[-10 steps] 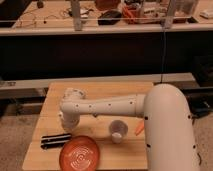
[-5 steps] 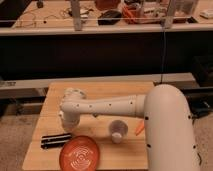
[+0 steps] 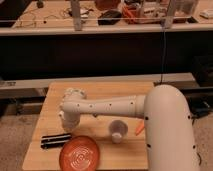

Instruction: Push the eraser across the table

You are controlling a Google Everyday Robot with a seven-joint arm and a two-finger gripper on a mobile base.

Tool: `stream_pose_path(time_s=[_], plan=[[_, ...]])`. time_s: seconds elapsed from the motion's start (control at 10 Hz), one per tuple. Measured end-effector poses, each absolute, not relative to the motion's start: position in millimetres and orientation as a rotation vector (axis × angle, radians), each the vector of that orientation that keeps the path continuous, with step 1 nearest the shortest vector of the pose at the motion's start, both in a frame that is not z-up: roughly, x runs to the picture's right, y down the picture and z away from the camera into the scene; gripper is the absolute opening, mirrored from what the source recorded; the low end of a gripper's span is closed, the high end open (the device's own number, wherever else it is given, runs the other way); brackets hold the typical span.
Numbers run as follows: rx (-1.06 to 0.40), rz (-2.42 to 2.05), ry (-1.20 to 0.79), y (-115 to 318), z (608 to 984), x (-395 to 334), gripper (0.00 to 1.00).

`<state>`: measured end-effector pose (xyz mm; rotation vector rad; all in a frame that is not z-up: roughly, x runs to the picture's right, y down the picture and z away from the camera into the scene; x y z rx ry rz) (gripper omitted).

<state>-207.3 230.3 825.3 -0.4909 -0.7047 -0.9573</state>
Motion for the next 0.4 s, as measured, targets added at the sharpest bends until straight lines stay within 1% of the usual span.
stream_pose_path(time_s=[0.4], plan=[[-0.489,-0.956,-0.713,230.1,826.6,-206.8,0.0]])
